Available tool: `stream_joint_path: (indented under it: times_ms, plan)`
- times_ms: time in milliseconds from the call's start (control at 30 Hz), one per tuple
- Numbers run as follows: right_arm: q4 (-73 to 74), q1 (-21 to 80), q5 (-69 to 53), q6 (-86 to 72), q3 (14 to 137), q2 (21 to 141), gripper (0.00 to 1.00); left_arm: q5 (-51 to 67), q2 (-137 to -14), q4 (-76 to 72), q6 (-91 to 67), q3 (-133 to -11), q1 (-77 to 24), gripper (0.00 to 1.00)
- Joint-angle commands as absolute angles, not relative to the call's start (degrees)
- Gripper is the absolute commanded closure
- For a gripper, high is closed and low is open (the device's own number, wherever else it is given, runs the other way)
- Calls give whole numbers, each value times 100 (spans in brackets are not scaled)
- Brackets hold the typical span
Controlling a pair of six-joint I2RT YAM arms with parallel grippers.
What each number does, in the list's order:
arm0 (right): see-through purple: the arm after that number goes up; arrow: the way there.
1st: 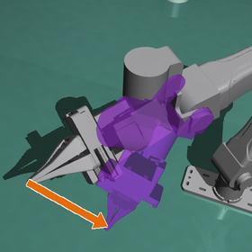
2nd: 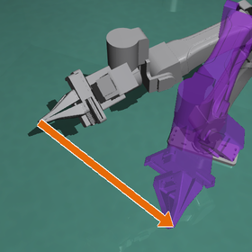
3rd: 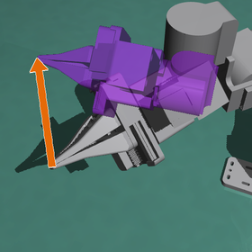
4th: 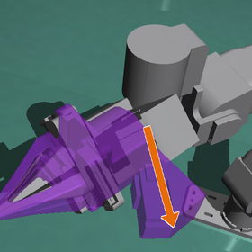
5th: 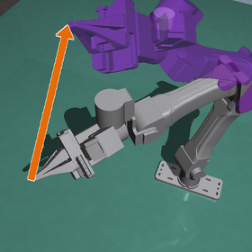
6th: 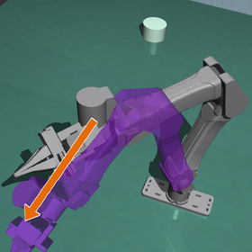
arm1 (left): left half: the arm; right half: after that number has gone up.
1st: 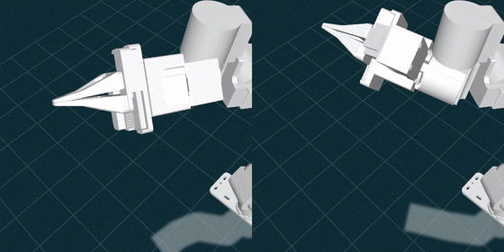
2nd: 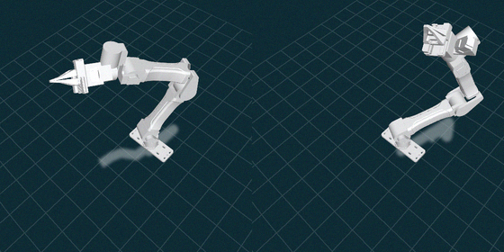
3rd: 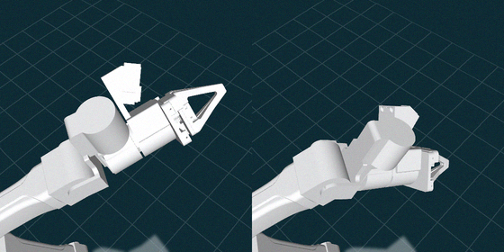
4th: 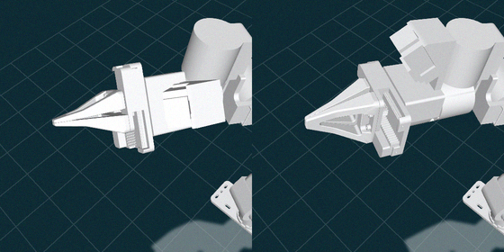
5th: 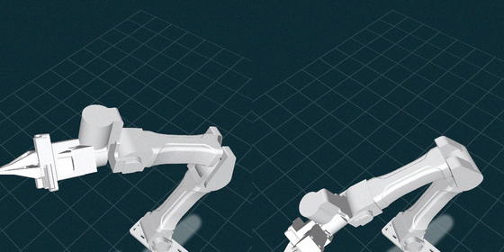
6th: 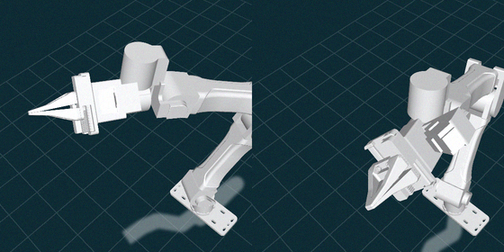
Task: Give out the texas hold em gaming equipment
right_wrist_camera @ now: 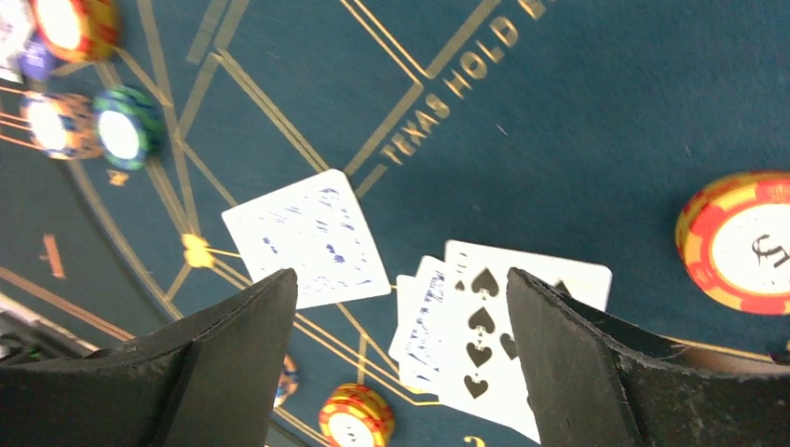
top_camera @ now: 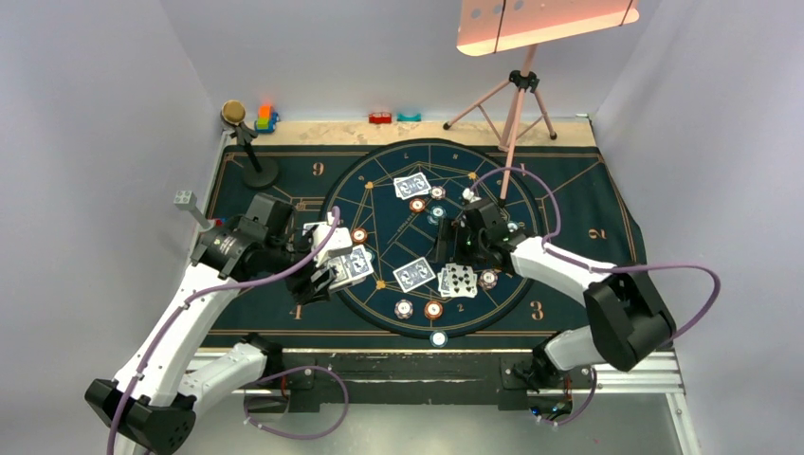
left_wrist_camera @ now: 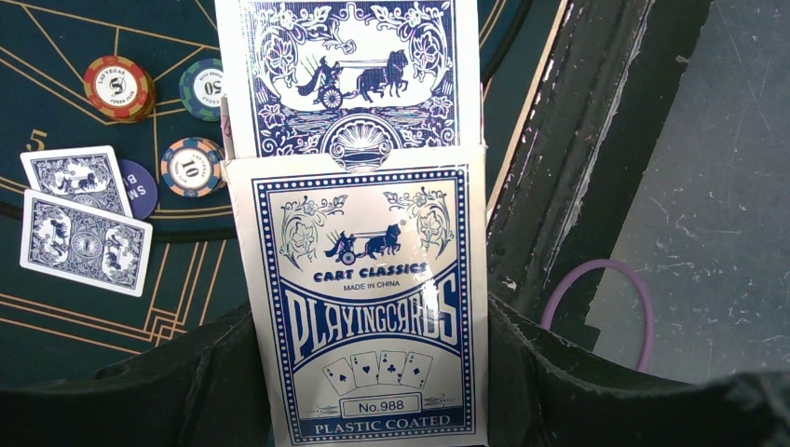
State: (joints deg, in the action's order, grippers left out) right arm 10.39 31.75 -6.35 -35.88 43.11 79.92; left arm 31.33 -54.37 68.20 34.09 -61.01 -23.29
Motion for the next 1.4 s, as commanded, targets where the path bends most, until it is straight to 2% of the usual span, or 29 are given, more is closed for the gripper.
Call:
stream_joint_path:
  times_ms: [0, 533, 867, 1000, 1200, 1367]
  plan:
    - [1092, 3164, -396, -3562, 4079, 8022, 13, 3330, -5434, 6605, 3445, -6091, -2329, 100]
    - [1053, 3511, -822, -4127, 3061, 7353, 11, 3262, -5324, 6655, 3472, -6082, -2329, 100]
    - [2221, 4021, -974, -4786, 2344, 5801, 11, 3262, -5221, 6681, 3476, -6065, -2330, 100]
    - [2769, 4014, -861, -4754, 2816, 5395, 10, 3276, -5225, 6673, 3480, -6073, -2329, 100]
    - [2650, 3869, -522, -4274, 4060, 6290, 10, 3260, -5200, 6676, 3450, -6074, -2329, 100]
    - [1897, 3707, -381, -4071, 4366, 6992, 10, 3211, -5165, 6699, 3454, -6073, -2333, 100]
